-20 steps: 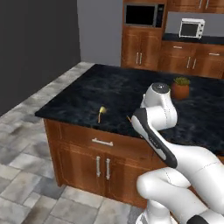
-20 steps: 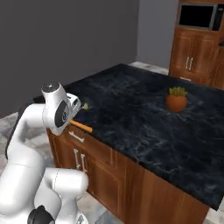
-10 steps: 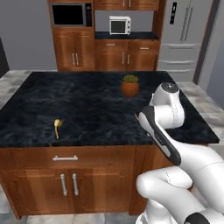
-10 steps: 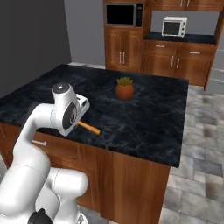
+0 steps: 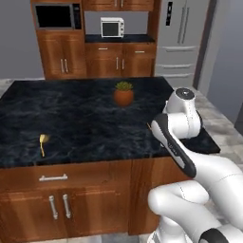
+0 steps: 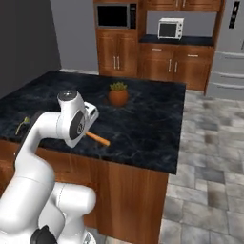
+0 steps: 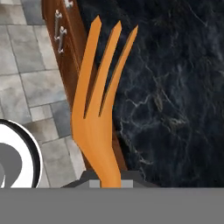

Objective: Organize the utensils by type. Pick up the wooden spoons from the counter and place them in the open cabinet. Then pick up the metallic utensils from the counter and place them in the open drawer.

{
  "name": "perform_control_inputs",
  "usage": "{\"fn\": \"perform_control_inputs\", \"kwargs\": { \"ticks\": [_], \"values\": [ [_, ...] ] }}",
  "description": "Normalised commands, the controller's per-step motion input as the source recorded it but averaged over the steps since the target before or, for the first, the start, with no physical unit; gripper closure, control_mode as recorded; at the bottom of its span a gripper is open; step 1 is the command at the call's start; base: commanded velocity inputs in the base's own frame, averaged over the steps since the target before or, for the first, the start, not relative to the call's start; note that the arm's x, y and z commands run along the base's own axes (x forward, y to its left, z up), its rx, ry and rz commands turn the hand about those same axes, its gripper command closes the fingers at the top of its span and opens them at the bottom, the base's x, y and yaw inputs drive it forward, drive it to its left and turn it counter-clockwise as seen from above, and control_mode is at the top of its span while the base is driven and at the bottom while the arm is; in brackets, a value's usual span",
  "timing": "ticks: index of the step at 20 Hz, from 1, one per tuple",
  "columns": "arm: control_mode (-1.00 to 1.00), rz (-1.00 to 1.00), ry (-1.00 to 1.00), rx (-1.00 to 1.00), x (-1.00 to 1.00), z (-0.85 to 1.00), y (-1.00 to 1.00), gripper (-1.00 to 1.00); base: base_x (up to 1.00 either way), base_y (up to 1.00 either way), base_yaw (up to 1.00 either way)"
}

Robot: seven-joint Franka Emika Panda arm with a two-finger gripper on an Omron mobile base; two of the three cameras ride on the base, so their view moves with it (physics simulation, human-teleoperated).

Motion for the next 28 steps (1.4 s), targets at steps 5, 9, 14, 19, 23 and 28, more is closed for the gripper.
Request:
{"fn": "perform_control_inputs", "kwargs": {
  "ticks": [5,9,14,19,23,28],
  "values": [
    [1.0,0.0,0.0,0.0,0.0,0.0,0.0,1.0,0.0,-0.9,-0.44],
    [1.0,0.0,0.0,0.0,0.0,0.0,0.0,1.0,0.0,-0.93,-0.37],
    [1.0,0.0,0.0,0.0,0.0,0.0,0.0,1.0,0.1,-0.87,-0.31],
    [1.0,0.0,0.0,0.0,0.0,0.0,0.0,1.0,0.42,-0.56,-0.06],
    [1.0,0.0,0.0,0.0,0.0,0.0,0.0,1.0,0.59,-0.41,-0.01],
    [1.0,0.0,0.0,0.0,0.0,0.0,0.0,1.0,0.87,-0.47,0.19]
  ]
}}
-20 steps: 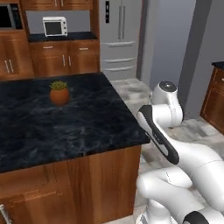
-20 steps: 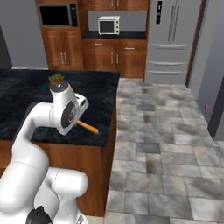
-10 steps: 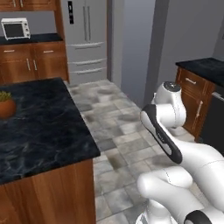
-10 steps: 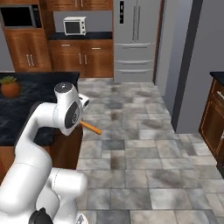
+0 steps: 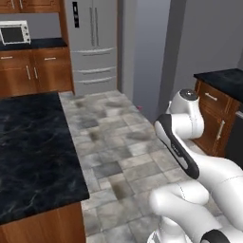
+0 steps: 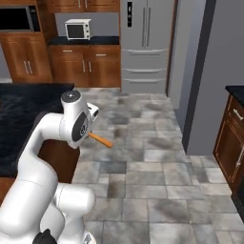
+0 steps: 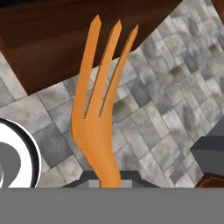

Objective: Organize the utensils by type. Pick up the wooden spoons from the counter and place them in the open cabinet. Then pick up the metallic utensils from the counter and place them in the open drawer.

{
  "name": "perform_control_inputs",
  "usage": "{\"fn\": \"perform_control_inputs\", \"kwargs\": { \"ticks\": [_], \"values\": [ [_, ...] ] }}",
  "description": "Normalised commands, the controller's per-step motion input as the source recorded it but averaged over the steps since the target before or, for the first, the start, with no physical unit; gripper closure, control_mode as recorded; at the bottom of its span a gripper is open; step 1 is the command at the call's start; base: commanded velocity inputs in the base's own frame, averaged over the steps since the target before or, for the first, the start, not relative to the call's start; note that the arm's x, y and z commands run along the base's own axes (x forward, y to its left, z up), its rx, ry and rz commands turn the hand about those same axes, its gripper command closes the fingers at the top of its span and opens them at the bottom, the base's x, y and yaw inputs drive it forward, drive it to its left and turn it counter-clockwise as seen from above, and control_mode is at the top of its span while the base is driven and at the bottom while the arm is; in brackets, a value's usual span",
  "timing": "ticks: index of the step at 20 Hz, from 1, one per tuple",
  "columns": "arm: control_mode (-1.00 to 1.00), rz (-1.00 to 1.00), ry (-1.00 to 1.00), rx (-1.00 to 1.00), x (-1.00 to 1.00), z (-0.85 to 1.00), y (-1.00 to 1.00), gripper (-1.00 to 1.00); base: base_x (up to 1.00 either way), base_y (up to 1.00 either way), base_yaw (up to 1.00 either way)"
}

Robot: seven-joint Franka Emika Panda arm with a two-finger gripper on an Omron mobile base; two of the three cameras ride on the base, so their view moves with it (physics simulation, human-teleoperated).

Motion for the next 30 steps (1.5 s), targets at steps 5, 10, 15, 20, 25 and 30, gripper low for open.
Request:
{"fn": "perform_control_inputs", "kwargs": {
  "ticks": [5,10,15,20,25,30],
  "values": [
    [1.0,0.0,0.0,0.0,0.0,0.0,0.0,1.0,0.97,-0.43,0.22],
    [1.0,0.0,0.0,0.0,0.0,0.0,0.0,1.0,1.0,-0.39,0.21],
    [1.0,0.0,0.0,0.0,0.0,0.0,0.0,1.0,1.0,-0.37,0.18],
    [1.0,0.0,0.0,0.0,0.0,0.0,0.0,1.0,1.0,-0.31,0.16],
    [1.0,0.0,0.0,0.0,0.0,0.0,0.0,1.0,1.0,-0.28,0.15],
    [1.0,0.0,0.0,0.0,0.0,0.0,0.0,1.0,1.0,-0.26,0.17]
  ]
}}
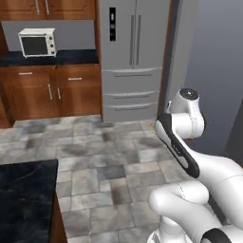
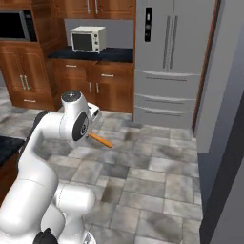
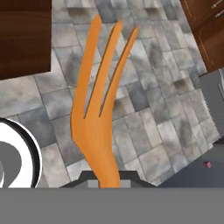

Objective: Organize the utensils by type. Pick up the wooden spoons from the counter and place them in the open cabinet. Then pick up the metallic utensils from the counter and place them in the open drawer.

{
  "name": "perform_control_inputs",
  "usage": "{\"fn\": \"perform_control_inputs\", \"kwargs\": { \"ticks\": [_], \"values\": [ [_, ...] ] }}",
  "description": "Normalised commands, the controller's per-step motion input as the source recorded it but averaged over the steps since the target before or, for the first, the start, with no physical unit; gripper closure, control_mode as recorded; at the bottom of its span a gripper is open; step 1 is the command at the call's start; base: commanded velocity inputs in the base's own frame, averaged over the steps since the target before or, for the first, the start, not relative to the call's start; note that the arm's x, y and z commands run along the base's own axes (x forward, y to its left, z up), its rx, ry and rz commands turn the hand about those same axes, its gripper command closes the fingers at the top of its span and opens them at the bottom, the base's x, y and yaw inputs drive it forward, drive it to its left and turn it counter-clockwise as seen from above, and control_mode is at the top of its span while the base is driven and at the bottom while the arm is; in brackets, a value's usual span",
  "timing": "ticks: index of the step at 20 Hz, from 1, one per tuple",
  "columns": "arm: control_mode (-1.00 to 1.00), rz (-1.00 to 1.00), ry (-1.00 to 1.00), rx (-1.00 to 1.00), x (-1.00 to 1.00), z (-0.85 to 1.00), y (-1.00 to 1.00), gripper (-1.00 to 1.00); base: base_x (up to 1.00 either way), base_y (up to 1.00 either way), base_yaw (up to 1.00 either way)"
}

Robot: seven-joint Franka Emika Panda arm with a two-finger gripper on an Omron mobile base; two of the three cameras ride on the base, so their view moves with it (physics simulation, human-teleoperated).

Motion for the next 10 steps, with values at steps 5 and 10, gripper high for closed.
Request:
{"fn": "perform_control_inputs", "kwargs": {
  "ticks": [5,10],
  "values": [
    [1.0,0.0,0.0,0.0,0.0,0.0,0.0,1.0,1.0,-0.22,0.2],
    [1.0,0.0,0.0,0.0,0.0,0.0,0.0,1.0,1.0,-0.17,0.24]
  ]
}}
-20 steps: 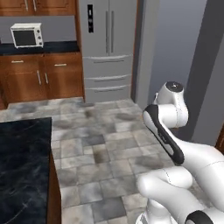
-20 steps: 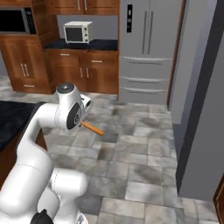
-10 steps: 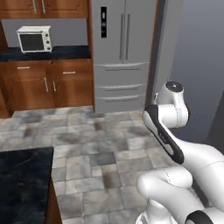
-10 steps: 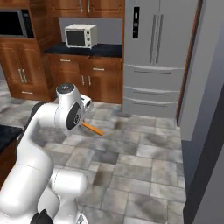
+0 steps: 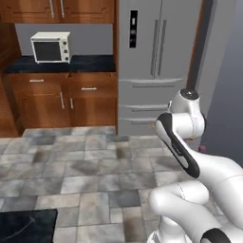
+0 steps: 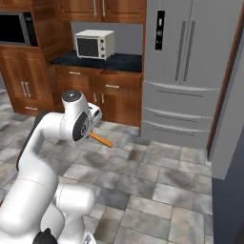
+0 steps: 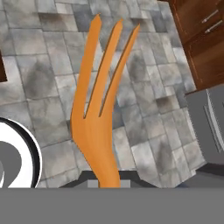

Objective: Organize the utensils by type. Pick up the wooden spoons from the counter and place them in the open cabinet. Then pick up the metallic utensils from the counter and place them in the open drawer.

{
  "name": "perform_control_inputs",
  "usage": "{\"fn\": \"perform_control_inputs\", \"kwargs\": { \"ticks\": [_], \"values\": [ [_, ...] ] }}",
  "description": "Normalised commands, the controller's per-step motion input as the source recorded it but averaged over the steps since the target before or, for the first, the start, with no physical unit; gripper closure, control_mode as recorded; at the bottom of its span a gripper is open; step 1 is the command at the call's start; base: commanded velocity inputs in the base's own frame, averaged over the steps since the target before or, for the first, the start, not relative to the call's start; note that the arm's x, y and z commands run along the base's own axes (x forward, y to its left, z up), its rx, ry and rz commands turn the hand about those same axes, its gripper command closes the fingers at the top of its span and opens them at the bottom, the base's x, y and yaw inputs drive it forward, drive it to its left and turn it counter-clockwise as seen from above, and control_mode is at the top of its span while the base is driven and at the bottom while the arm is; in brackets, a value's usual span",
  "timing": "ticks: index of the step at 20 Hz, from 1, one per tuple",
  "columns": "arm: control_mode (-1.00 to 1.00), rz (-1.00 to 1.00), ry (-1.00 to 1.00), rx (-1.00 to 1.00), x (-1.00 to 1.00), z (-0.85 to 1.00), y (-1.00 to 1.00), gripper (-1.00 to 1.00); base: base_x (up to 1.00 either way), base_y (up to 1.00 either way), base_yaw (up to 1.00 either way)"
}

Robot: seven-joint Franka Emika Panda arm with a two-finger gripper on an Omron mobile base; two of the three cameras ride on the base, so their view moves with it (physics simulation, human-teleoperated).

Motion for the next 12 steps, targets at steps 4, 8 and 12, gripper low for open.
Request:
{"fn": "perform_control_inputs", "kwargs": {
  "ticks": [4,8,12],
  "values": [
    [1.0,0.0,0.0,0.0,0.0,0.0,0.0,1.0,1.0,-0.11,0.28],
    [1.0,0.0,0.0,0.0,0.0,0.0,0.0,1.0,1.0,-0.05,0.31],
    [1.0,0.0,0.0,0.0,0.0,0.0,0.0,1.0,1.0,0.0,0.28]
  ]
}}
